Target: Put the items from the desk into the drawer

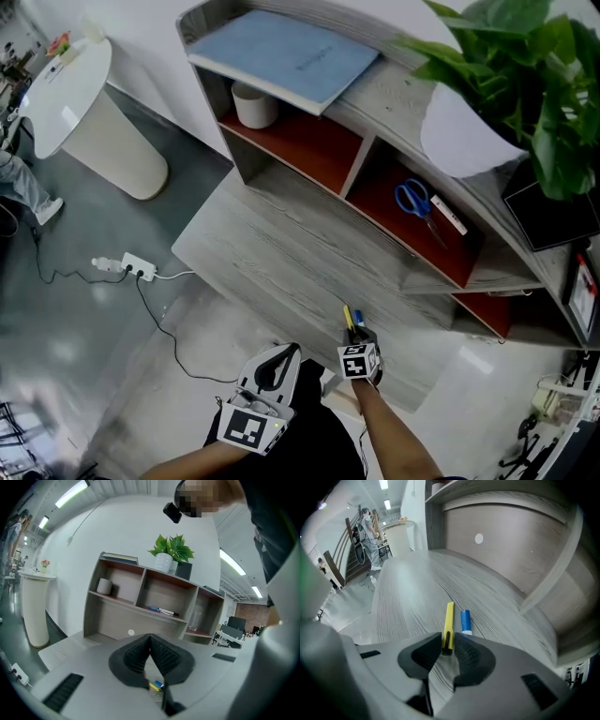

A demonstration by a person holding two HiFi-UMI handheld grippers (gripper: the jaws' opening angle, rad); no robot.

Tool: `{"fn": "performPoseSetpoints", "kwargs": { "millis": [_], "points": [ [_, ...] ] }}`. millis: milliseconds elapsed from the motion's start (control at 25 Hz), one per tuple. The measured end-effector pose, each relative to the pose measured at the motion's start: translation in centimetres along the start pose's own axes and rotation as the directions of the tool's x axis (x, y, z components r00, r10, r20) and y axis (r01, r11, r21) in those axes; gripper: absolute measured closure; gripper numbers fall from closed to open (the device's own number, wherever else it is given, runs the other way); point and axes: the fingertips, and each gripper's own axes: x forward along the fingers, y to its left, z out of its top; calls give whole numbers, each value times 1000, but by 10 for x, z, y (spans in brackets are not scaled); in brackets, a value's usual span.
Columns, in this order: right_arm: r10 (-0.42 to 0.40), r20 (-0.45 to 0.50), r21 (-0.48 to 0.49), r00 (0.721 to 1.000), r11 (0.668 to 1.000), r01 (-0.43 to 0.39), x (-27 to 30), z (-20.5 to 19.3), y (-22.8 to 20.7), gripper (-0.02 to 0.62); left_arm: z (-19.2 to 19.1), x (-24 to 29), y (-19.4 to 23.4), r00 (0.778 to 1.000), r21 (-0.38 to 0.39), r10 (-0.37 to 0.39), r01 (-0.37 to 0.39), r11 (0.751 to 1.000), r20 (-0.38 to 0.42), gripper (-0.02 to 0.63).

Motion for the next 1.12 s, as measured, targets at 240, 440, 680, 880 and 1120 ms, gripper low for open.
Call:
{"fn": "performPoseSetpoints", "kwargs": {
  "millis": [240, 440, 680, 880, 1120],
  "points": [
    [9, 1, -21, 1000, 1000, -9, 2, -1, 1, 506, -1, 3, 0, 1000, 22, 9, -9, 1000, 3, 592],
    [13, -3, -30, 1000, 999, -13, 2, -2, 2, 517, -4, 5, -5, 1000, 9, 8, -8, 1000, -6, 592],
    [18, 6, -26, 1000, 1000, -18, 1, -2, 2, 520, -3, 3, -4, 1000, 8, 12, -12, 1000, -5, 593],
    [24, 17, -17, 1000, 1000, -24, -5, -1, 5, 520, -1, -2, -3, 1000, 15, 12, -12, 1000, 0, 592],
    [39, 31, -15, 999, 999, -39, -16, 0, 14, 520, -3, -8, -8, 1000, 18, -17, 17, 1000, 9, 592]
  ]
}}
